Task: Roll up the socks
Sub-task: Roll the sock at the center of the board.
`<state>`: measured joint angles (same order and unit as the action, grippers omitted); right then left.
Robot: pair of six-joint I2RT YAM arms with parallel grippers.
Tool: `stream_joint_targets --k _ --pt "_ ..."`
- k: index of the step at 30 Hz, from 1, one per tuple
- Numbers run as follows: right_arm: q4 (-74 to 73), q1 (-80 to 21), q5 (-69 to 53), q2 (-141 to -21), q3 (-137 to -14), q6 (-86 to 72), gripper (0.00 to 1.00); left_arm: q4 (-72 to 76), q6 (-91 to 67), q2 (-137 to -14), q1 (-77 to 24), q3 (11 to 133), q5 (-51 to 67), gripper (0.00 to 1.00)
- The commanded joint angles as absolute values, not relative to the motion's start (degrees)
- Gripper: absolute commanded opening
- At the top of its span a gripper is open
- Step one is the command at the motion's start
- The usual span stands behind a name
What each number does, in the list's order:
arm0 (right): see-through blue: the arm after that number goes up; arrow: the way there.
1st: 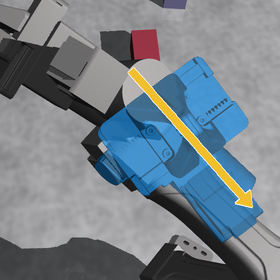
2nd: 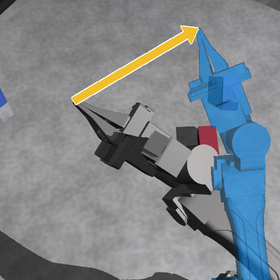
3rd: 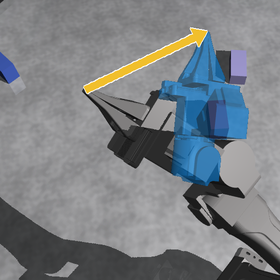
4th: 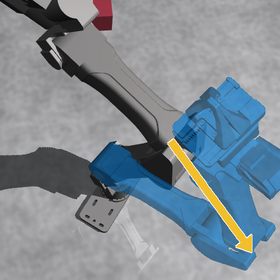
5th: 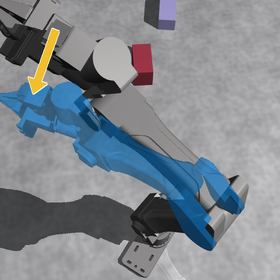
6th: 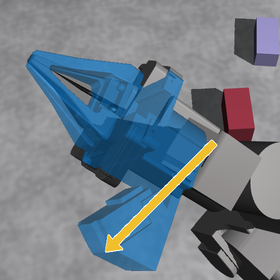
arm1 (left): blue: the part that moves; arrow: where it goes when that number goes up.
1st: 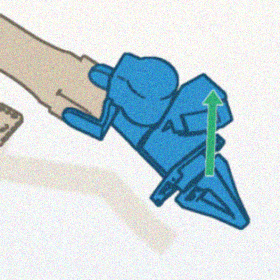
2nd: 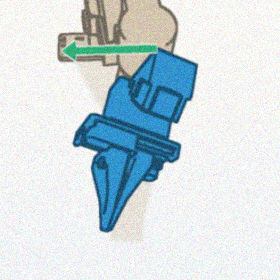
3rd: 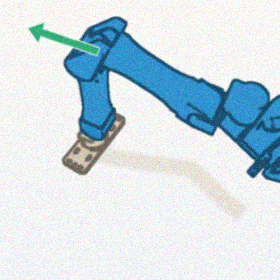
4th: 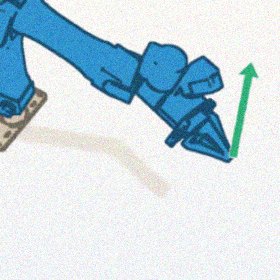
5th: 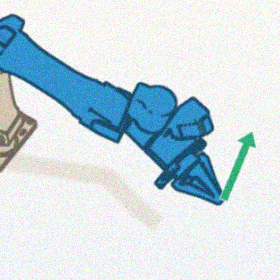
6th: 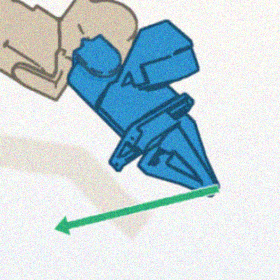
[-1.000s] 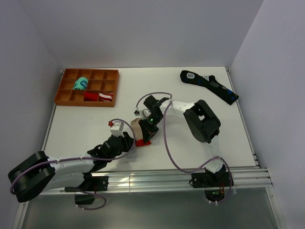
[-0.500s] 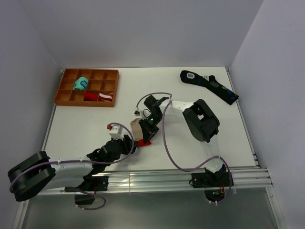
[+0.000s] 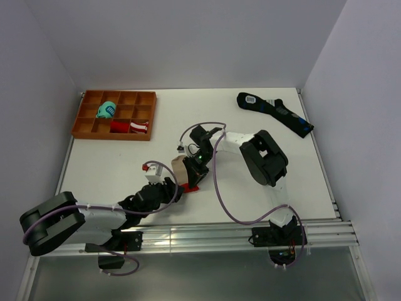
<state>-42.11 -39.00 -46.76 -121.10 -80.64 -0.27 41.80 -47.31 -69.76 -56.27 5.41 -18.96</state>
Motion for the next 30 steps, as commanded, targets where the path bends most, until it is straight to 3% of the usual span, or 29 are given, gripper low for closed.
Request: stream_joint_targets --k 1,30 --pt "-44.30 -38.94 -41.66 -123.22 -79.89 1.85 0.13 44.48 -48.17 -68.55 -56.60 5.44 -18.72 0.56" --pt "-43.95 -38.50 -42.80 -123.05 -78.93 2.46 0.12 35.86 -56.77 -78.75 -56.43 12.13 -22.68 0.54"
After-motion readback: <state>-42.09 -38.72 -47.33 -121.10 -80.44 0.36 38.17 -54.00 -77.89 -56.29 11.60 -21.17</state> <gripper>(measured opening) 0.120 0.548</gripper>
